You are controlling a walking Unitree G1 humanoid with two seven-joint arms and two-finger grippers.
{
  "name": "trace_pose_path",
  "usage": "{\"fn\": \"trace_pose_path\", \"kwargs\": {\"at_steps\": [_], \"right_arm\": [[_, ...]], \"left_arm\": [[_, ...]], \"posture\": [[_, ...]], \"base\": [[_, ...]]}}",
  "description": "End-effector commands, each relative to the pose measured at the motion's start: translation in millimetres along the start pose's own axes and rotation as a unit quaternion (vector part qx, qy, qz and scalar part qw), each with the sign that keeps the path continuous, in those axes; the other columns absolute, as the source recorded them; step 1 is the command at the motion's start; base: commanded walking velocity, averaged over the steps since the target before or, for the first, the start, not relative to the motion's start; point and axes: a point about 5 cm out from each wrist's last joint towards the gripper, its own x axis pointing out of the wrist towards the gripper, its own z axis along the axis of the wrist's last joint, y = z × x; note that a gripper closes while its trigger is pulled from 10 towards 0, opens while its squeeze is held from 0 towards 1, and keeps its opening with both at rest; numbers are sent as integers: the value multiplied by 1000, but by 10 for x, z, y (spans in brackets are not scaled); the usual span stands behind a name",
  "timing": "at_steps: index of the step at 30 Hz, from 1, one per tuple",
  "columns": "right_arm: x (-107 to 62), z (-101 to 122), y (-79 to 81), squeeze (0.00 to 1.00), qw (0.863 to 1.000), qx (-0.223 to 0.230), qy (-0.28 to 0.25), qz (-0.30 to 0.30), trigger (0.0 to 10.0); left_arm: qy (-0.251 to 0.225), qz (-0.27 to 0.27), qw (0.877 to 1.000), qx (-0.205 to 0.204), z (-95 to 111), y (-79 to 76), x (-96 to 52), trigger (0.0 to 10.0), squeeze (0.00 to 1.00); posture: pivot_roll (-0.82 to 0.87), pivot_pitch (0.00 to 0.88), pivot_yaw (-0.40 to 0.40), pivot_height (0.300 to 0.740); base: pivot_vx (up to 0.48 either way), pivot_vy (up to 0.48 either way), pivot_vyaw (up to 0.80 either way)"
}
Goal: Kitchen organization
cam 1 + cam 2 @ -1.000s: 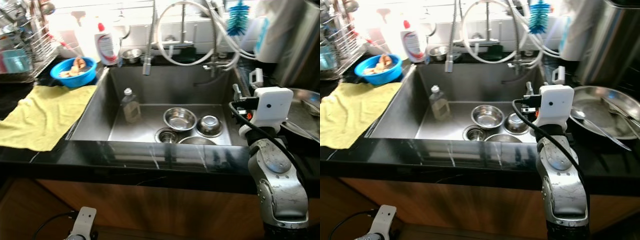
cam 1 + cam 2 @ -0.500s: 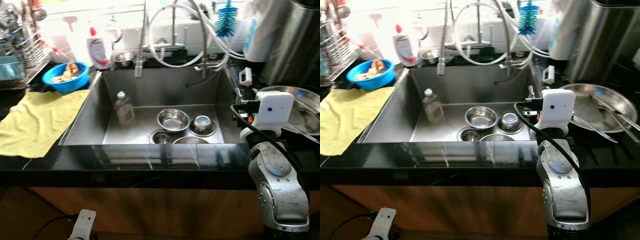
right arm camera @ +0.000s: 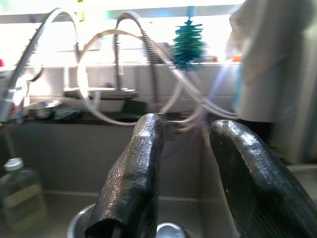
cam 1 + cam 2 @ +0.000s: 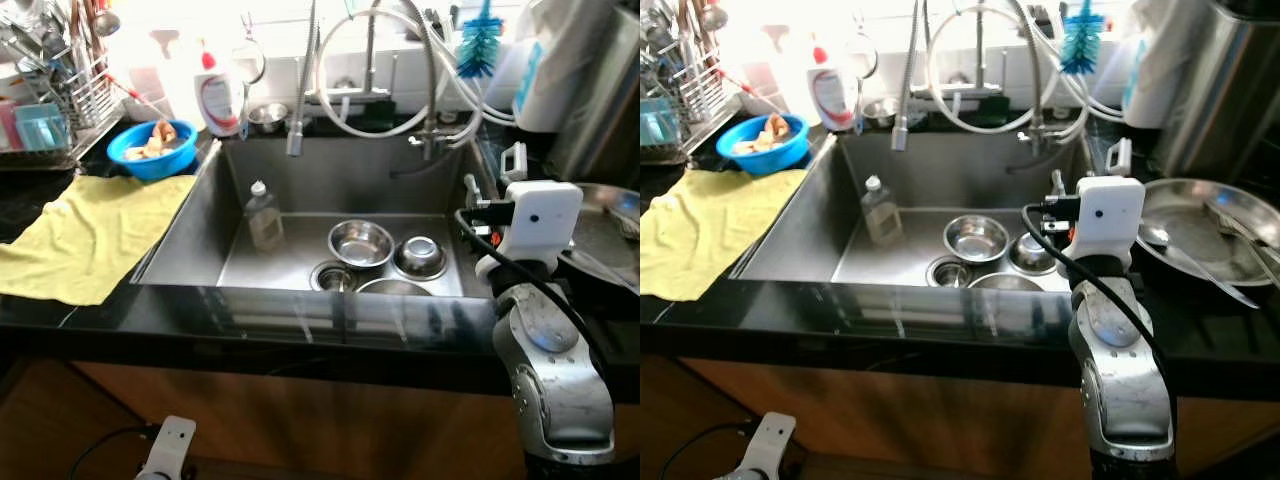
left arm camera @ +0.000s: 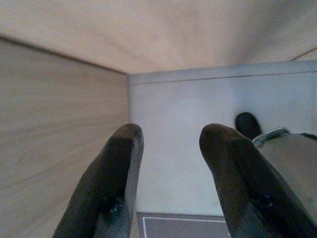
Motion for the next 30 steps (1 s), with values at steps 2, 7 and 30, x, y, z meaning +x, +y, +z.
{"fn": "trace_pose_path", "kwargs": {"at_steps": [2, 7, 30], "right_arm": [[-6, 72, 9, 0, 1000, 1, -15, -1, 10000], [-7, 78, 4, 0, 1000, -3, -16, -2, 10000], [-555, 21, -281, 0, 992, -48, -24, -113, 10000]], "left_arm": [[9, 5, 1000, 1, -35, 23, -6, 10000, 0], [12, 6, 1000, 2, -55, 37, -10, 10000, 0], [14, 3, 1000, 3, -60, 9, -8, 10000, 0]], "posture": [[-214, 0, 104, 740], [-212, 0, 104, 740], [-225, 0, 100, 740]], "base": [[0, 0, 0], [0, 0, 0], [0, 0, 0]]}}
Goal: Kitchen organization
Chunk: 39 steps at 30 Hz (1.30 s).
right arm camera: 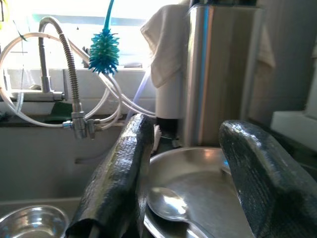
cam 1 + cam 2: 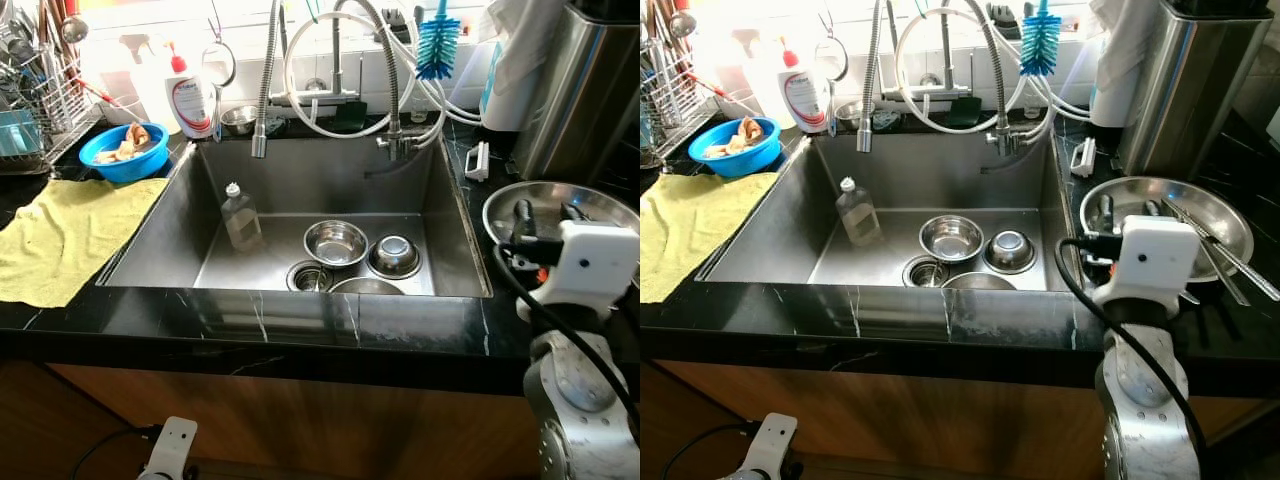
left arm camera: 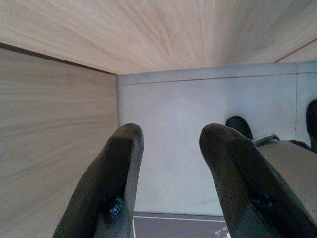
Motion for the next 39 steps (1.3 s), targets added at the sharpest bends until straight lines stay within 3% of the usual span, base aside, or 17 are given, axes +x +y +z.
{"fn": "trace_pose_path", "kwargs": {"at_steps": [1, 4, 6, 9, 10, 14, 16, 17, 20, 22, 25, 27, 31, 35, 39], "right_arm": [[-38, 45, -35, 0, 1000, -5, -10, -10, 10000], [-102, 54, -80, 0, 1000, -18, -10, -4, 10000], [-166, 46, -190, 0, 996, -85, -7, 12, 10000], [-211, 35, -286, 0, 992, -126, -6, 13, 10000], [-258, 29, -403, 0, 986, -168, -6, 6, 10000], [-290, 27, -476, 0, 978, -206, -5, 2, 10000], [-310, -2, -540, 0, 959, -283, 6, 3, 10000], [-310, -38, -662, 0, 947, -318, 35, -25, 10000], [-295, -30, -751, 0, 946, -315, 52, -52, 10000], [-243, 58, -716, 0, 941, -336, 31, -22, 10000], [-242, 10, -660, 0, 932, -359, 46, 13, 10000], [-243, 0, -658, 0, 934, -354, 54, 12, 10000], [-190, 93, -483, 0, 941, -331, 30, 64, 10000], [-175, 76, -502, 0, 924, -365, 62, 93, 10000], [-124, 173, -480, 0, 923, -361, 72, 117, 10000]], "left_arm": [[13, 4, 1000, 6, -51, 27, -8, 10000, 0], [12, 3, 1000, 7, -42, 23, -6, 10000, 0], [11, 3, 1000, 7, -34, 24, -5, 10000, 0], [10, 4, 1000, 7, -32, 26, -5, 10000, 0], [11, 3, 1000, 8, -31, 28, -5, 10000, 0], [11, 3, 1000, 9, -31, 27, -5, 10000, 0], [11, 2, 1000, 9, -30, 21, -4, 10000, 0], [11, 1, 1000, 10, -24, 17, -3, 10000, 0], [10, 0, 1000, 10, -20, 19, -2, 10000, 0], [10, 1, 1000, 12, -16, 21, -2, 10000, 0], [10, 1, 1000, 12, -17, 21, -2, 10000, 0], [9, 1, 1000, 12, -17, 21, -2, 10000, 0], [10, 1, 1000, 12, -25, 22, -4, 10000, 0], [10, 2, 1000, 13, -25, 30, -5, 10000, 0], [11, 1, 1000, 15, -27, 34, -6, 10000, 0]], "posture": [[-225, 0, 101, 740], [-225, 0, 100, 740], [-227, 0, 99, 740], [-230, 0, 99, 740], [-234, 0, 101, 740], [-236, 0, 101, 740], [-236, 0, 103, 740], [-236, 0, 105, 740], [-238, 0, 106, 740], [-241, 0, 107, 740], [-236, 0, 104, 740], [-236, 0, 104, 740], [-238, 0, 106, 740], [-234, 0, 104, 740], [-242, 0, 106, 740]], "base": [[0, 0, 0], [0, 0, 0], [0, 0, 0], [0, 0, 0], [0, 0, 0], [0, 0, 0], [0, 0, 0], [0, 0, 0], [0, 0, 0], [0, 0, 0], [0, 0, 0], [0, 0, 0], [0, 0, 0], [0, 0, 0], [0, 0, 0]]}}
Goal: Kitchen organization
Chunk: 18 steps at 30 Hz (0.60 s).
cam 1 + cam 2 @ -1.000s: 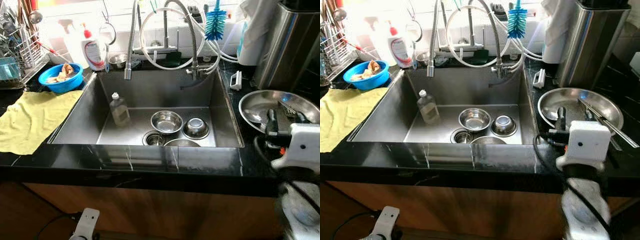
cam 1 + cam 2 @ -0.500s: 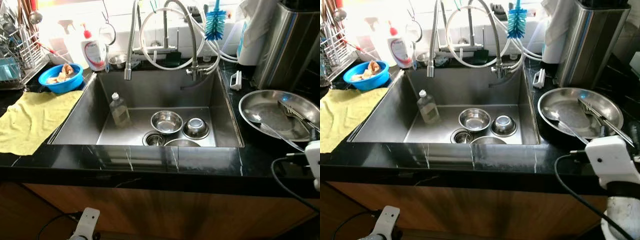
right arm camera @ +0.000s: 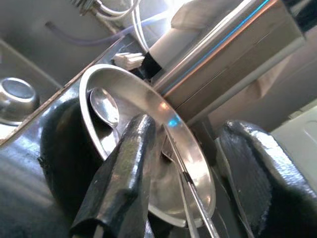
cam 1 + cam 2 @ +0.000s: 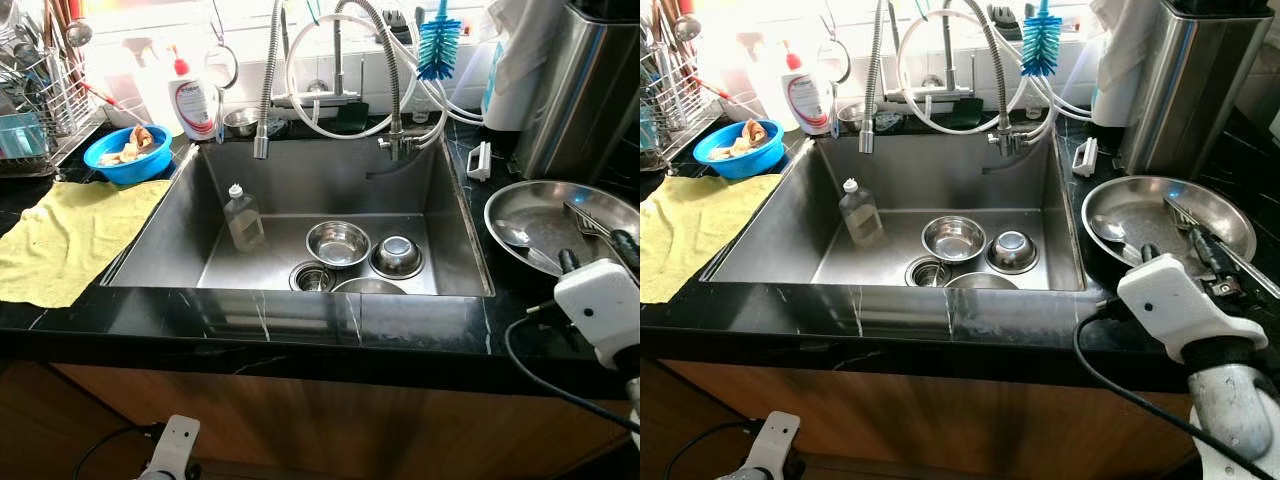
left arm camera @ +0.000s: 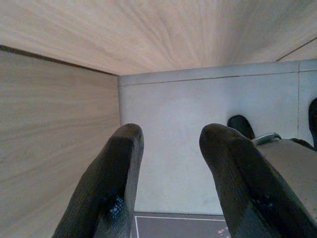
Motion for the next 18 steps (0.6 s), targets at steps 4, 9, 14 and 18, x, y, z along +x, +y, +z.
{"fn": "trace_pose_path", "kwargs": {"at_steps": [4, 9, 14, 18], "right_arm": [[-39, 14, 25, 0, 997, -36, 23, 70, 10000], [-74, 32, 35, 0, 990, -38, 47, 127, 10000], [-84, -6, -78, 0, 986, -65, 88, 127, 10000], [-91, -62, -136, 0, 982, -73, 124, 124, 10000]], "left_arm": [[12, 4, 1000, 9, -46, 48, -11, 10000, 0], [10, 2, 1000, 10, -25, 32, -5, 10000, 0], [10, 2, 1000, 7, -22, 22, -3, 10000, 0], [11, 3, 1000, 5, -32, 20, -4, 10000, 0]], "posture": [[-242, 0, 106, 740], [-250, 0, 104, 740], [-250, 0, 103, 740], [-252, 0, 100, 740]], "base": [[0, 0, 0], [0, 0, 0], [0, 0, 0], [0, 0, 0]]}}
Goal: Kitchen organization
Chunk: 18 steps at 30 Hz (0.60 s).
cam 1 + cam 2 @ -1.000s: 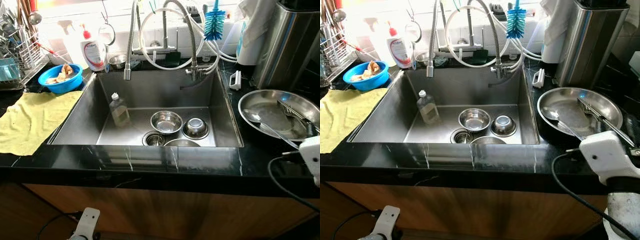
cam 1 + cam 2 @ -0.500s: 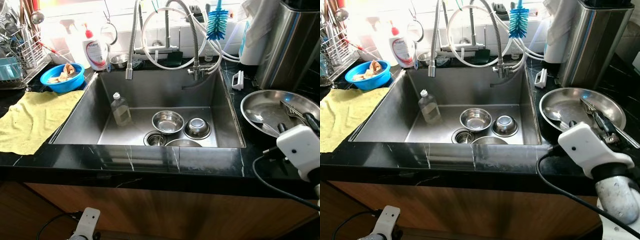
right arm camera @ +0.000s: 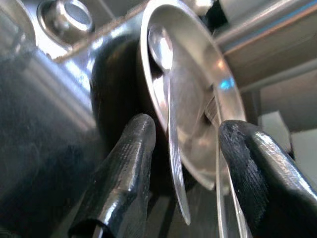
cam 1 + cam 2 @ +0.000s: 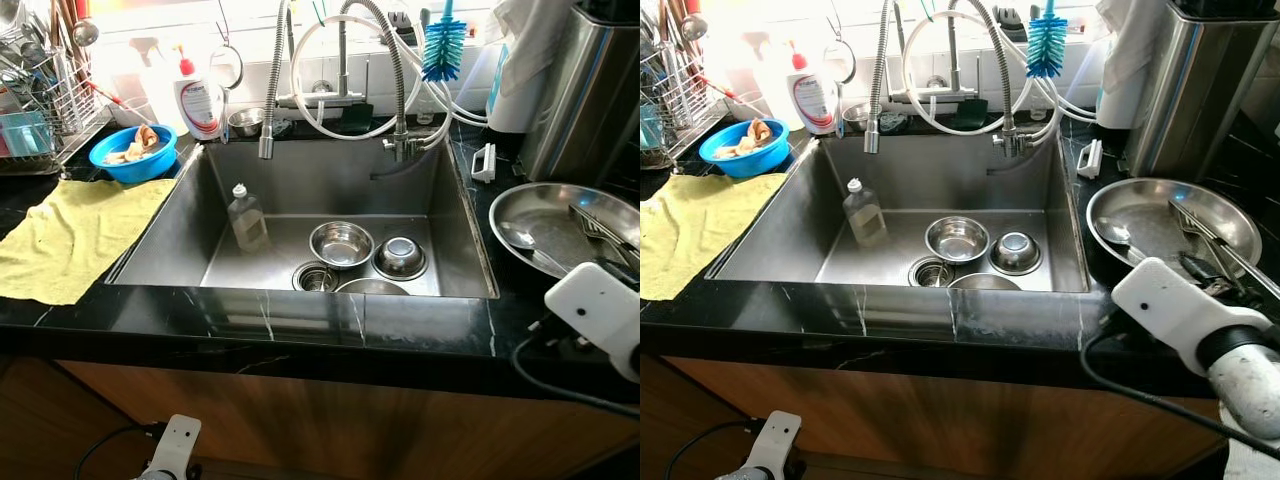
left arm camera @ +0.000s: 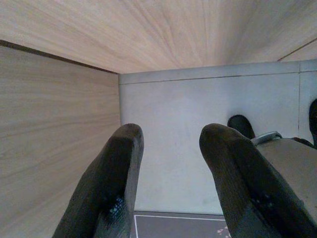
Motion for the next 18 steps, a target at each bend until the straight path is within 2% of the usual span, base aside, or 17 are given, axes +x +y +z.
{"fn": "trace_pose_path", "kwargs": {"at_steps": [1, 18], "right_arm": [[-40, 13, -21, 0, 1000, -5, 7, 0, 10000], [-26, -37, 4, 0, 999, -21, 43, 12, 10000]], "left_arm": [[12, 4, 1000, 2, -42, 26, -7, 10000, 0], [11, 5, 1000, 1, -31, 28, -5, 10000, 0]], "posture": [[-252, 0, 100, 740], [-251, 0, 101, 740]], "base": [[0, 0, 0], [0, 0, 0]]}}
